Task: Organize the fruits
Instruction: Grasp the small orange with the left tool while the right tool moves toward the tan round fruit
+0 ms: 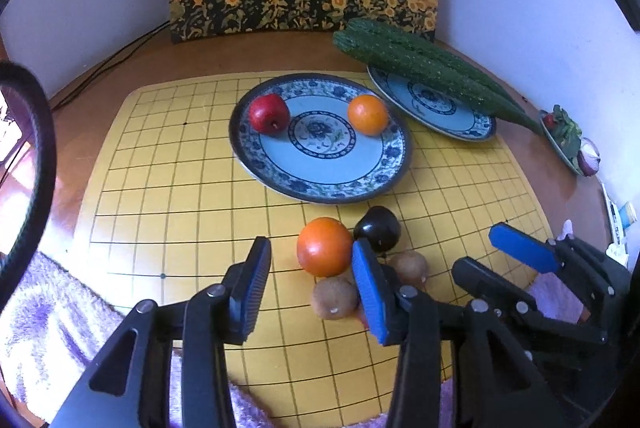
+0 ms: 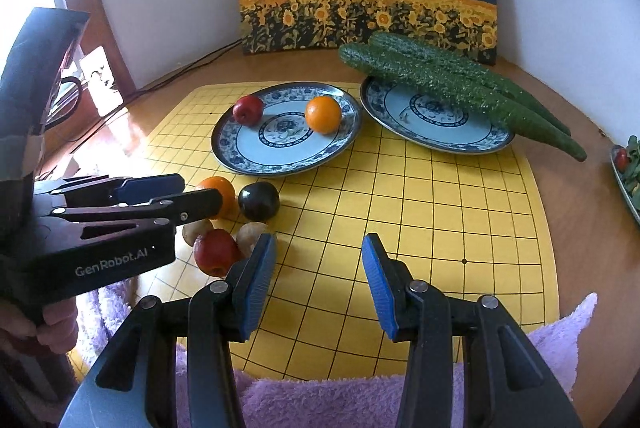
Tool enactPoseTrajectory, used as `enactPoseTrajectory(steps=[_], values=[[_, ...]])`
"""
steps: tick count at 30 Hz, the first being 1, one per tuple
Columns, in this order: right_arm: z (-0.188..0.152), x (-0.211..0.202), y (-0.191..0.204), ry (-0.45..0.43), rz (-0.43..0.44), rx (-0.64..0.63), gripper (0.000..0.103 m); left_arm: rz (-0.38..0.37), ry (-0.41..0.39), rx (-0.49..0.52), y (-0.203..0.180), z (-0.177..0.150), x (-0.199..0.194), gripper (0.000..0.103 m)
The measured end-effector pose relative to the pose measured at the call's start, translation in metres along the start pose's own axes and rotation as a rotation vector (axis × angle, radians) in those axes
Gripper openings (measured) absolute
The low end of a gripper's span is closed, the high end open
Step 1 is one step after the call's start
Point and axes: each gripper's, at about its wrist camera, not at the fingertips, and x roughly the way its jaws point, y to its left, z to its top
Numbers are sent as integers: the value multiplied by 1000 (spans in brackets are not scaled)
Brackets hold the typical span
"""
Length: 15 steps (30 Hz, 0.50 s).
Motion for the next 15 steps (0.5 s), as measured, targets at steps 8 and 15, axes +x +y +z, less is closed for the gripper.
enactPoseTrajectory(steps=[8,15], values=[[1,3,-4,20,-21,-10,46,-12,8,-10,-3,-3,5,45],[-1,4,-7,15,-23,27,46,-40,2,-30,2,-3,7,45]])
